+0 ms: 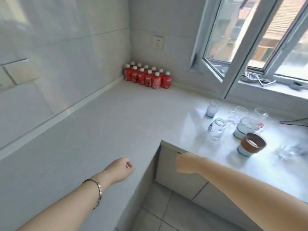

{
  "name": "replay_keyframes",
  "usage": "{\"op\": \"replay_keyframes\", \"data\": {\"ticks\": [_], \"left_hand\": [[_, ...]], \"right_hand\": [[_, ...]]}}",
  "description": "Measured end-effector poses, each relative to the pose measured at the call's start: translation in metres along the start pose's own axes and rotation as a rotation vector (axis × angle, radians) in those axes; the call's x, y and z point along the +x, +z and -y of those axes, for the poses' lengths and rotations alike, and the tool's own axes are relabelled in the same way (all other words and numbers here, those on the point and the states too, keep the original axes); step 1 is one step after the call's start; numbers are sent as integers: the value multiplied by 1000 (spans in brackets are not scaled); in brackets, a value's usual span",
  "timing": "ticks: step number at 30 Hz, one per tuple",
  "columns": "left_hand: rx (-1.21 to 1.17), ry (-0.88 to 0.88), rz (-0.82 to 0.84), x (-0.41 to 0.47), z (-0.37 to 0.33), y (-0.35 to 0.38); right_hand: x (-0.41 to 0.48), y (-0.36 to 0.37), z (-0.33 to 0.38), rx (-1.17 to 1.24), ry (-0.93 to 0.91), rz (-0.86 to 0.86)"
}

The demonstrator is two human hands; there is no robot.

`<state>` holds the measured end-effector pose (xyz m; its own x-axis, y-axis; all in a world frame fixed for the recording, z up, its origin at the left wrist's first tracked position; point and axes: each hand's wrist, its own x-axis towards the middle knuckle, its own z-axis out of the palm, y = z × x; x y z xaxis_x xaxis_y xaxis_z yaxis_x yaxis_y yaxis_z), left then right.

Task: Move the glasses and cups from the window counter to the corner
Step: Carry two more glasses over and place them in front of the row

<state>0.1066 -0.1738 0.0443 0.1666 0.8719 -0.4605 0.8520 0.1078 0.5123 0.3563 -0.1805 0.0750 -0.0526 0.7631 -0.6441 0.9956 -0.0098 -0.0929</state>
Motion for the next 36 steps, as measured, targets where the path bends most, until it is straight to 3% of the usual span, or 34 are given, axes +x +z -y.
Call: {"op": "replay_keyframes", "data": {"ticks": [3, 10, 17, 21, 27, 31, 36], "left_hand": [[109, 103, 53, 42, -68, 13], [295, 290, 176, 140, -199, 43], [477, 373, 278, 250, -273, 48], [497, 363, 300, 309, -296, 40], [434, 360, 296, 372, -340, 51], [230, 425, 123, 403, -384, 71], [64, 458, 130, 442, -421, 97]], "right_hand": [[-8, -11, -81, 102, 163, -37], [3, -12, -218, 208, 349, -175], [81, -62, -265, 416, 418, -435], [132, -90, -274, 557, 364, -440], [159, -90, -284, 746, 373, -433], [156, -90, -294, 799, 456, -483], [148, -98, -305, 830, 559, -600]]}}
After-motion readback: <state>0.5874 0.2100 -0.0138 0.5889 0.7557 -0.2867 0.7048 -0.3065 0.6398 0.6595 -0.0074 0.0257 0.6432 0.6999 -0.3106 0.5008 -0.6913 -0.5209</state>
